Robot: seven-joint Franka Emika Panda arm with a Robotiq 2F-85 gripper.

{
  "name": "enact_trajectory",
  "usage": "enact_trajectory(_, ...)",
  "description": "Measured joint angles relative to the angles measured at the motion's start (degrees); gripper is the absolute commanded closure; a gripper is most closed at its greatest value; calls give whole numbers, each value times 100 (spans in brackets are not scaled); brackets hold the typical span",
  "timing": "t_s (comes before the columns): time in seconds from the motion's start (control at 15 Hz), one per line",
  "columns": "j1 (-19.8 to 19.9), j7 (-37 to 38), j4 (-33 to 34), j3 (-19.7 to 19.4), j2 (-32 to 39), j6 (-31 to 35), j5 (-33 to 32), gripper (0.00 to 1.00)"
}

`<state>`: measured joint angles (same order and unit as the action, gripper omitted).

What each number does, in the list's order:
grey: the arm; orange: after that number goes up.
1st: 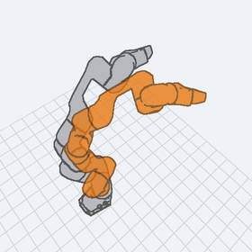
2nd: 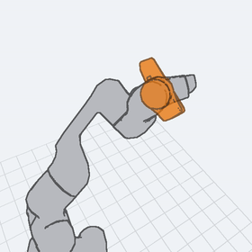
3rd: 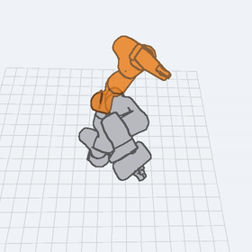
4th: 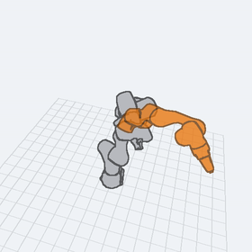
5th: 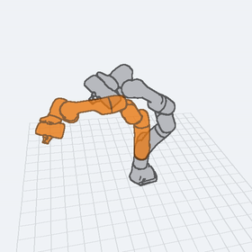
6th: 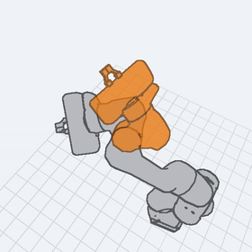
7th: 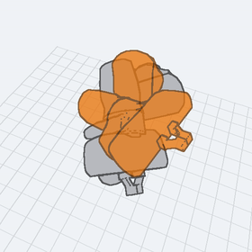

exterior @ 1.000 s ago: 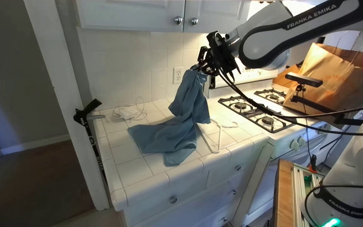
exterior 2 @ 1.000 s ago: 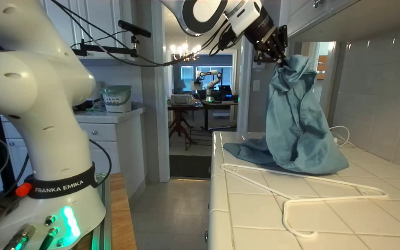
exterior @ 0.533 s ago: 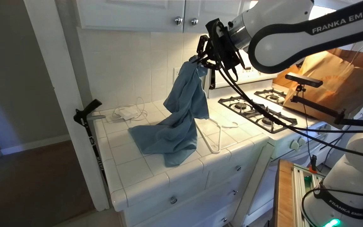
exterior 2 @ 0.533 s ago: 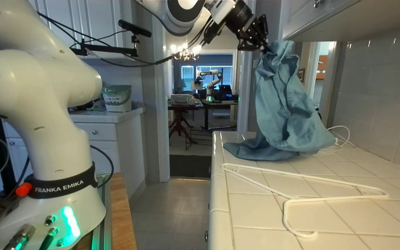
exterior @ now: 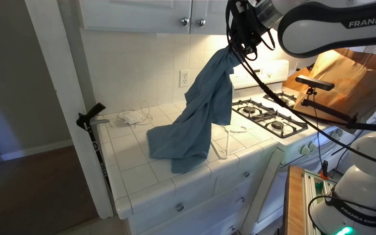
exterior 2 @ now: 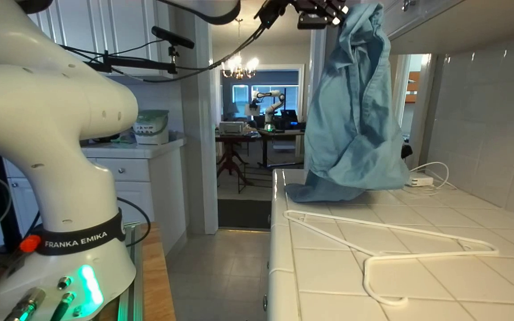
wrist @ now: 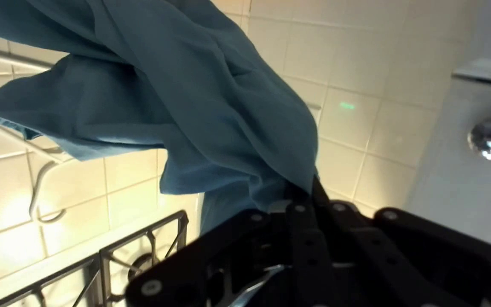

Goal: Unfold the blue cloth

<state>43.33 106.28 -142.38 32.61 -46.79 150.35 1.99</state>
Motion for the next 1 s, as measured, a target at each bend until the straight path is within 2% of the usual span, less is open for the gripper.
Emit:
enact_trajectory(0.27,43,669,374,-242,-324,-1081,-399,99)
enact_trajectory(0.47,5,747,288,-601,-162,-1314,-542,99)
enact_trajectory(0.67,35,750,-143,-1097,361,-844,-799,99)
enact_trajectory(0.87,99,716,-542,-1582,1147,170,-1119,99)
enact_trajectory(1.0,260,693,-647,-1761,1751,906,-1428,99)
